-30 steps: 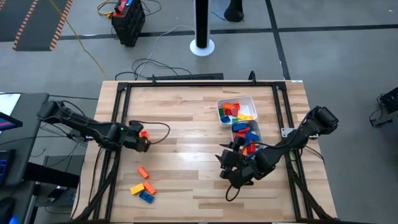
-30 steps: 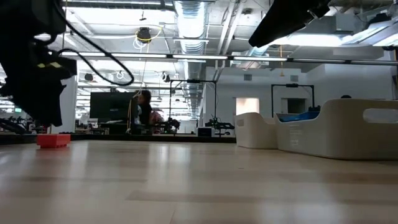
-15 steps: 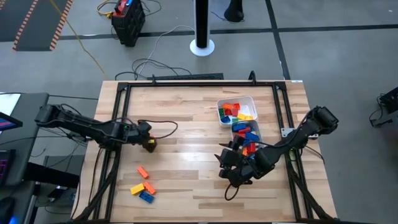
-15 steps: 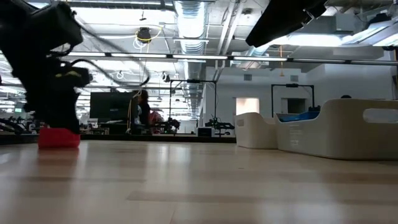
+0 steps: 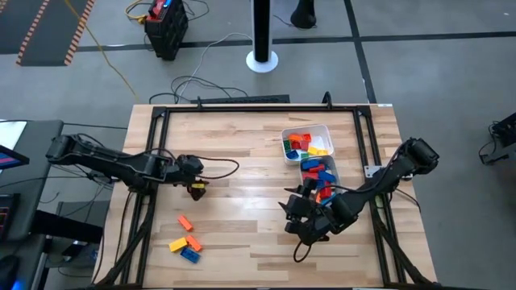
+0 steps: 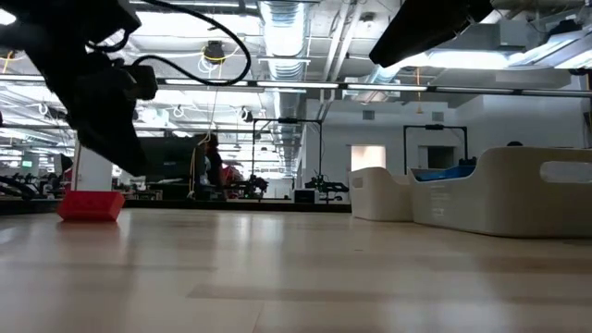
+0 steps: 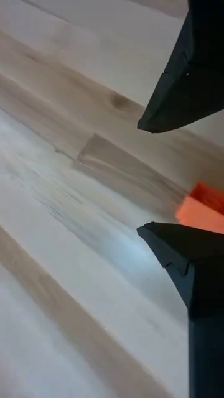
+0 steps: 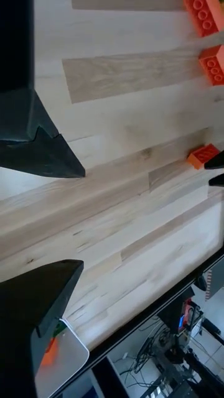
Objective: Sort blocks by size
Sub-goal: Put the large orange game piece into the gray bin
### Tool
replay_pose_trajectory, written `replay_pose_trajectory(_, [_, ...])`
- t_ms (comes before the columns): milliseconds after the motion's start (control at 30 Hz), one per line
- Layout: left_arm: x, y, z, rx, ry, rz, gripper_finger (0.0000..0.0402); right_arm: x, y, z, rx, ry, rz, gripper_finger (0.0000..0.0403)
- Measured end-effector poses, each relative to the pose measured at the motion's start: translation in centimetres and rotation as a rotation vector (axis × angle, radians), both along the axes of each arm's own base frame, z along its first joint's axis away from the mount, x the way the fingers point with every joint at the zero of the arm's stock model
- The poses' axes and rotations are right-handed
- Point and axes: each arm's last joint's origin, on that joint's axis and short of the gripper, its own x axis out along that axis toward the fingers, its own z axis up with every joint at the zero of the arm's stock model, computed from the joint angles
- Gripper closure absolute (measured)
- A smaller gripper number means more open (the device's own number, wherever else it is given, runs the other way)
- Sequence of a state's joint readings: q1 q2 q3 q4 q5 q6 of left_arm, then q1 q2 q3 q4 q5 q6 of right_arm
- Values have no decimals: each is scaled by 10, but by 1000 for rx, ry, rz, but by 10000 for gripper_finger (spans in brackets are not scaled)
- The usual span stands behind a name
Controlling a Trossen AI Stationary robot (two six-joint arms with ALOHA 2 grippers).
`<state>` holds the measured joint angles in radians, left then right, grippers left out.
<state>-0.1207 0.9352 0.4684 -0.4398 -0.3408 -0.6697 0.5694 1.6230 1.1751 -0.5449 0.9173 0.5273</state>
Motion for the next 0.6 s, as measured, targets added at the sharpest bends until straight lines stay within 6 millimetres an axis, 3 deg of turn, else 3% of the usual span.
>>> replay_pose_trajectory(100, [-2,0,11,38,77,-33,165,0,0,0,5,-3,-3,148])
replay_pose_trajectory(233, [-7,5,19,-21,117,121,165,0,0,0,19,-13,-12,148])
replay_pose_trajectory(433, [-16,14,11,-83,224,309,165,-2,4,0,22,-11,3,148])
replay_pose_trajectory(600, [-6,12,6,-89,246,203,165,-2,4,-1,20,-7,3,148])
